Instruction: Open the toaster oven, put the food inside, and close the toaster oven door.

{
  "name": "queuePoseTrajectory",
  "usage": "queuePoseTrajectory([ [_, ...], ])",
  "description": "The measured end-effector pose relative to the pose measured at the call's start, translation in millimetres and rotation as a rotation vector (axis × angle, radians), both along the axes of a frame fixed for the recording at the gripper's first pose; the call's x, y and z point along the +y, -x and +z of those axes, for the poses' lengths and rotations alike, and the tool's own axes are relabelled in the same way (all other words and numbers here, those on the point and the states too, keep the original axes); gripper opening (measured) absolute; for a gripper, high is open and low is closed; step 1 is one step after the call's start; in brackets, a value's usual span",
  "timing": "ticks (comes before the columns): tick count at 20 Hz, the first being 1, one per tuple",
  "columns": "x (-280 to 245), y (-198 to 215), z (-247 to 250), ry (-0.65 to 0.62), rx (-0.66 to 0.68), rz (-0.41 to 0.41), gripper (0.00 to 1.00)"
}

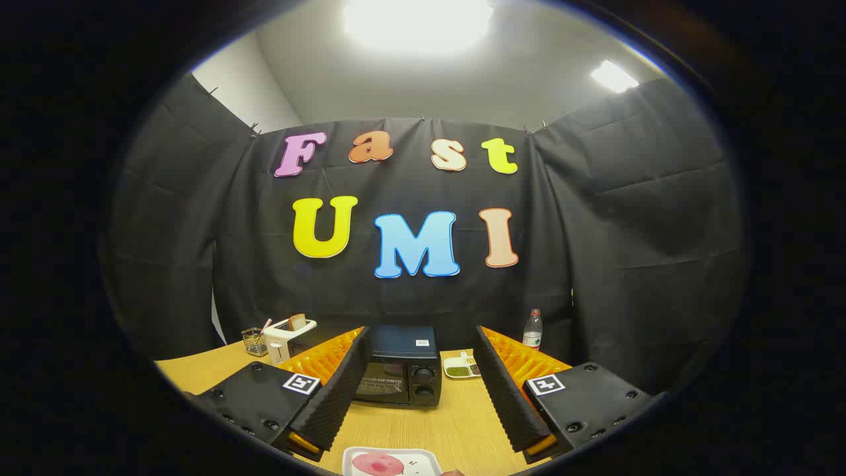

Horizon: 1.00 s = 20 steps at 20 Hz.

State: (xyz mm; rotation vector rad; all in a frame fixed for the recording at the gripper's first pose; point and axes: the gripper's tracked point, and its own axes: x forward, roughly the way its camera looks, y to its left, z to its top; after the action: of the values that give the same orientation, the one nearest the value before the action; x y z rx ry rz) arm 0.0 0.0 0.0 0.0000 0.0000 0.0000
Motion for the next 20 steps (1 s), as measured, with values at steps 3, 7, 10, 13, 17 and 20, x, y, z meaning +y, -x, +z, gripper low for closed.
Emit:
queuePoseTrajectory([
  [3,-1,1,0,0.003,0.002,-0.002,0.98],
  [7,2,3,1,0.003,0.005,0.003,0.98],
  [10,6,2,4,0.003,0.001,0.009,0.98],
  [13,11,3,2,0.001,0.003,0.017,0.98],
  [17,14,3,1,-0.003,0.005,0.026,0.98],
  [20,14,2,2,-0.005,0.006,0.025,0.98],
])
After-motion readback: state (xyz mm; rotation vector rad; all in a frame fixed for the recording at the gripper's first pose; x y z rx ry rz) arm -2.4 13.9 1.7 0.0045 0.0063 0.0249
